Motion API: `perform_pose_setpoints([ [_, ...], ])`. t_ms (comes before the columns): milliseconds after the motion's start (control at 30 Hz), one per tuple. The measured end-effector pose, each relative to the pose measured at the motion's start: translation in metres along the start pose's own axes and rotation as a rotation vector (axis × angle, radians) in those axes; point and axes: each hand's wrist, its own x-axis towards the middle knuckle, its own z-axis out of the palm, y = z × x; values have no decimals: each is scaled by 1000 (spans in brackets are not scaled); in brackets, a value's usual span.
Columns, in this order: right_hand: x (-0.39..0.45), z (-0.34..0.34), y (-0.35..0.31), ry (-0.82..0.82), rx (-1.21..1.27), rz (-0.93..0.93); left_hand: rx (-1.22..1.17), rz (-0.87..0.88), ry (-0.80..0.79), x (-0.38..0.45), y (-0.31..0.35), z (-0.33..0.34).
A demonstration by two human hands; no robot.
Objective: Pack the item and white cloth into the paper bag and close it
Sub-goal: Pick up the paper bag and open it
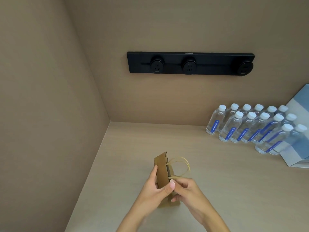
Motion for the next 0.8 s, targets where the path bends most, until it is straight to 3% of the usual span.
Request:
perform_pose_setpoints([
  [267,-2,0,8,4,271,44,-53,30,34,-6,12,6],
  [667,5,-3,12,66,384,96,-243,-87,-42,-3,12,2],
  [800,6,1,9,179,159,59,-146,-159,59,1,7,-3],
])
